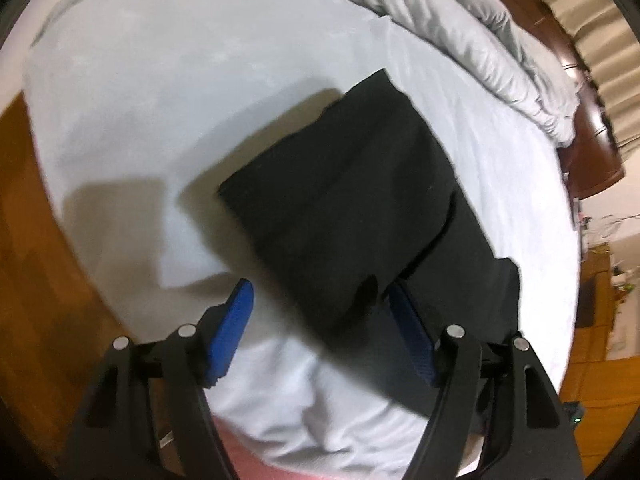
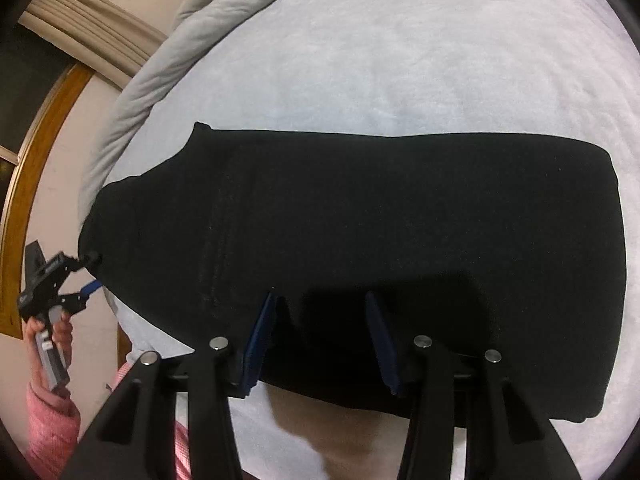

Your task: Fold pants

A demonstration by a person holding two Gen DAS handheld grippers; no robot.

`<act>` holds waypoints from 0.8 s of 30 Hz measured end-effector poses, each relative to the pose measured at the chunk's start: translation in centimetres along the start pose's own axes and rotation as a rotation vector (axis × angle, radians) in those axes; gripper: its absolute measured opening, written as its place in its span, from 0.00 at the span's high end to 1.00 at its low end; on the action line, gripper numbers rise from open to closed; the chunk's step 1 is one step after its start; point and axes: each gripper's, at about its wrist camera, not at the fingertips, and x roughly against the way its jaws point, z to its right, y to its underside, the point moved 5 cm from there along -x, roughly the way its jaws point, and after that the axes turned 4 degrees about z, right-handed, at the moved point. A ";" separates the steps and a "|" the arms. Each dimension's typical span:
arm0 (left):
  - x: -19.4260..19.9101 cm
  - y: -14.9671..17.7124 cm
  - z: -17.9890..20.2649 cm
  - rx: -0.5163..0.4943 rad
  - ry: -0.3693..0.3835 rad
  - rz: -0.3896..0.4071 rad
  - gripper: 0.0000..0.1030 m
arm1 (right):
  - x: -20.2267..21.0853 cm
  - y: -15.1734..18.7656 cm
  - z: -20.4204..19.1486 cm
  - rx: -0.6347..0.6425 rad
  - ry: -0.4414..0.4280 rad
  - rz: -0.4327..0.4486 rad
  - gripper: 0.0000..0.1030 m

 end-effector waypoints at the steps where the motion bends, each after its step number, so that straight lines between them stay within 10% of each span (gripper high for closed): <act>1: -0.3 -0.2 0.0 0.005 -0.001 -0.008 0.31 | 0.0 0.0 0.1 -0.004 -0.001 -0.001 0.54; 14: -2.3 -2.4 0.5 0.122 0.059 0.033 0.32 | 0.1 0.5 0.2 0.036 0.016 0.010 0.52; 18: -1.3 -2.4 1.1 0.116 0.046 0.080 0.80 | 0.2 0.4 0.2 0.032 -0.005 0.014 0.52; 24: 2.9 -2.0 7.2 -0.057 0.123 0.217 0.88 | 1.0 0.4 0.2 0.013 -0.043 0.022 0.52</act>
